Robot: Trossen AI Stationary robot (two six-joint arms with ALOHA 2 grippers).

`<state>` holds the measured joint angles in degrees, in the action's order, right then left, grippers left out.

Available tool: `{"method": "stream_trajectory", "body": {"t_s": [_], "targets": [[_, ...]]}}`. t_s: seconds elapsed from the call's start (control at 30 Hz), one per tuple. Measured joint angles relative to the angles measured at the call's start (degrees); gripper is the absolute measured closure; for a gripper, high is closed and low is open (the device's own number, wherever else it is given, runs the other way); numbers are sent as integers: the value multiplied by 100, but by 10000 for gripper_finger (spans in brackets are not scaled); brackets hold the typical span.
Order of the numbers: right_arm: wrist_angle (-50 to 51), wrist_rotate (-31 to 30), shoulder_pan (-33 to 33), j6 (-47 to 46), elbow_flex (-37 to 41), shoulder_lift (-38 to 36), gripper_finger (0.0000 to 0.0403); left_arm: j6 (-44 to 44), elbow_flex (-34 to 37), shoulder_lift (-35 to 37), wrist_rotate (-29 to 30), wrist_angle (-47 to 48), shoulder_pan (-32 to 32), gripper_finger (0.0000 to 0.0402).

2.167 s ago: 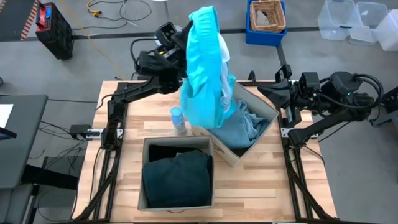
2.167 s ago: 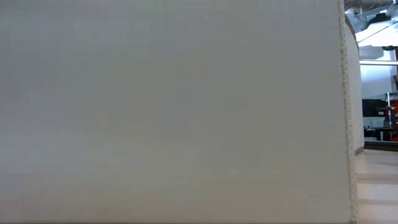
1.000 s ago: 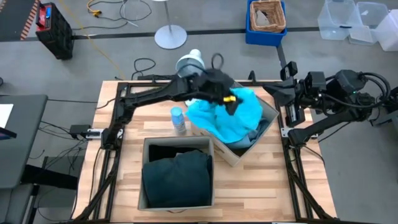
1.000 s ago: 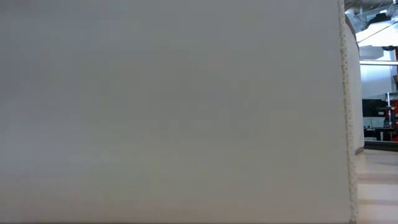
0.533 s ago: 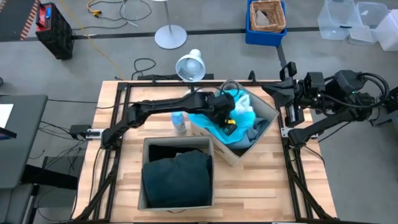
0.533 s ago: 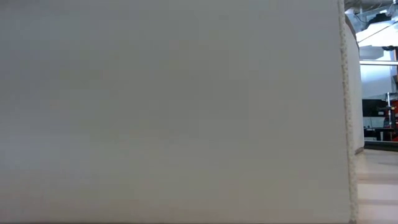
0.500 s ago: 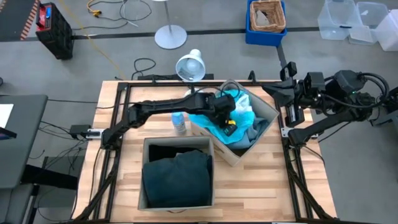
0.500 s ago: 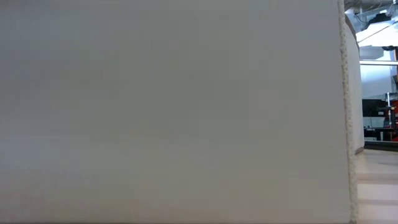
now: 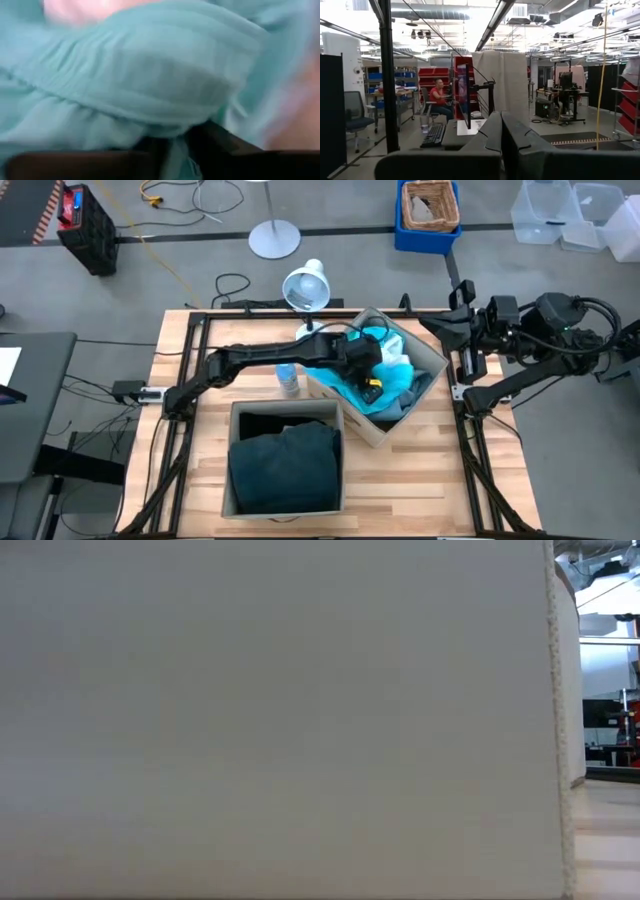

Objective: Sort clothes
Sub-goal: Put the blue shorts into the top laundry bin

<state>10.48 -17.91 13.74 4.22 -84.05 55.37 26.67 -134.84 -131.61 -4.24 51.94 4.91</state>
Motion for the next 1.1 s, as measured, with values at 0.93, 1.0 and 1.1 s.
{"method": "stream_trajectory", "body": {"t_s": [0.93, 1.0, 1.1], "targets": [[144, 0, 4, -258, 4, 11, 388, 36, -16, 1801, 1485, 2646, -224, 190], [154, 0, 10, -302, 4, 11, 388, 101, -16, 1810, 1639, 2873, -280, 191], [155, 0, 26, -314, 4, 11, 388, 108, 18, 1810, 1769, 3366, -298, 191]]}}
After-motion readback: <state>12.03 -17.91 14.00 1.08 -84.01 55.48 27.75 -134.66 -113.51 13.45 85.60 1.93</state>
